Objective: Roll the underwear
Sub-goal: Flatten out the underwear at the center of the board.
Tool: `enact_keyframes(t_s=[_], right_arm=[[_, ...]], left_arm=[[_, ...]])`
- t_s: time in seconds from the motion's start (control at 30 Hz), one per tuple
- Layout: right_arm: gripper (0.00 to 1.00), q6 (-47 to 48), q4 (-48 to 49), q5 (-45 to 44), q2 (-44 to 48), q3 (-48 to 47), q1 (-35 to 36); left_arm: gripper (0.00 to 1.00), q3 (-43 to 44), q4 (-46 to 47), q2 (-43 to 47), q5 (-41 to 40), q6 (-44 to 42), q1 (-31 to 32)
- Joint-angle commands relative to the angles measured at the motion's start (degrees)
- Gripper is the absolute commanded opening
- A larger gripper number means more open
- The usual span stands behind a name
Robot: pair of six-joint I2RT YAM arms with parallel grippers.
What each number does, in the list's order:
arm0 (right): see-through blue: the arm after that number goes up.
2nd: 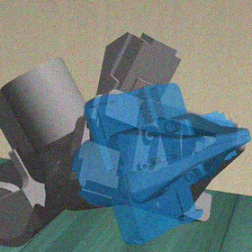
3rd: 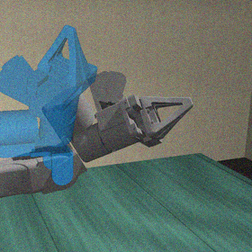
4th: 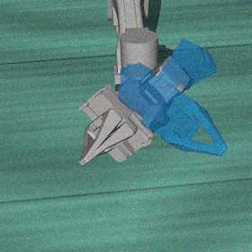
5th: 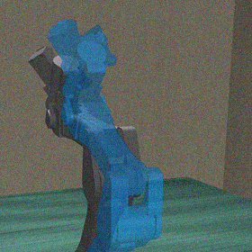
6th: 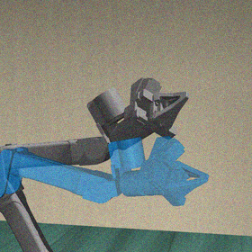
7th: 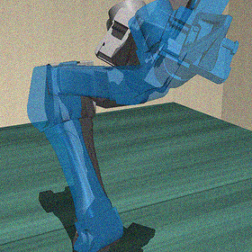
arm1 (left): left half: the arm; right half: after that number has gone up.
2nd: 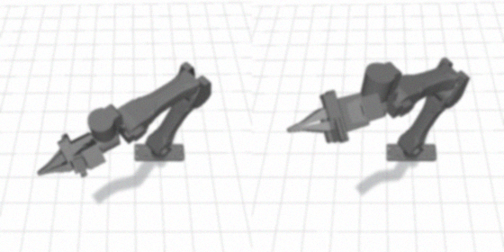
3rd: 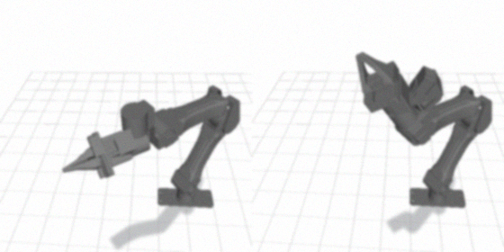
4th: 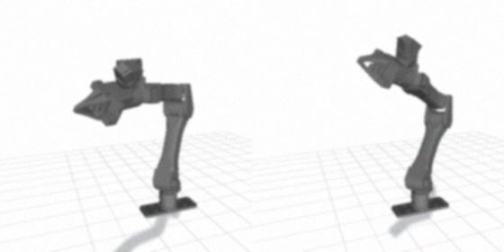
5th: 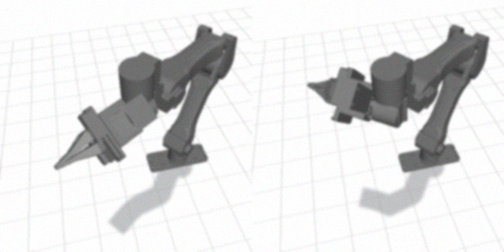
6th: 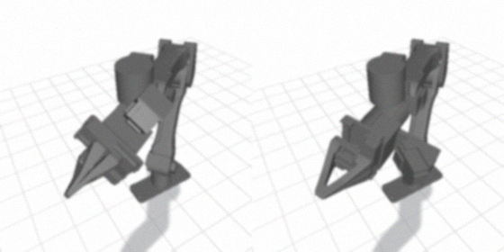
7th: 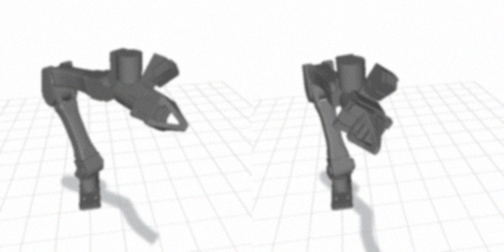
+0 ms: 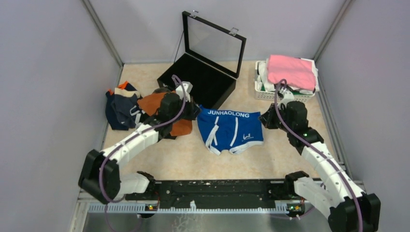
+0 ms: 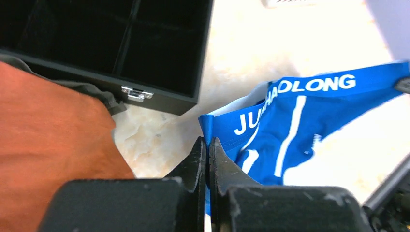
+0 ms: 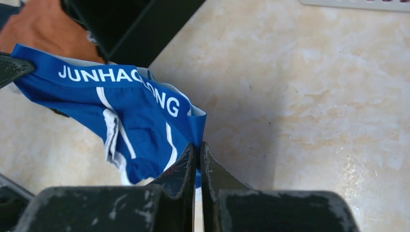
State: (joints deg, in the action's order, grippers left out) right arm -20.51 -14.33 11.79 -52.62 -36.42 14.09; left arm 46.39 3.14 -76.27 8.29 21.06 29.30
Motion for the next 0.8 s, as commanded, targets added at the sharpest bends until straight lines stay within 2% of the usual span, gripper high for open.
enact_keyframes(t_s=[0.0, 0.33, 0.53, 0.63, 0.77], right_arm=[[0.0, 0.6, -0.5, 5.1, 6.5, -2.9, -0.4], [0.0, 0.2, -2.8, 14.4, 23.9, -6.5, -0.4], [0.0, -1.5, -6.1, 9.8, 28.6, -7.6, -0.4], [0.0, -3.0, -10.7, 6.5, 26.7, -9.4, -0.4], [0.0, -5.0, -20.4, 5.6, 24.7, -13.9, -0.4]], left_arm=[[0.0, -3.1, 1.8, 10.6, 5.4, -0.5, -0.2], [0.0, -8.1, -2.7, 36.5, 8.8, -1.3, -0.2], [0.0, -13.3, -3.7, 48.8, 5.7, 0.6, -0.2], [0.0, -14.4, -4.8, 49.7, 2.4, 2.2, -0.1], [0.0, -9.6, -13.2, 45.8, 2.3, 2.3, -0.2]])
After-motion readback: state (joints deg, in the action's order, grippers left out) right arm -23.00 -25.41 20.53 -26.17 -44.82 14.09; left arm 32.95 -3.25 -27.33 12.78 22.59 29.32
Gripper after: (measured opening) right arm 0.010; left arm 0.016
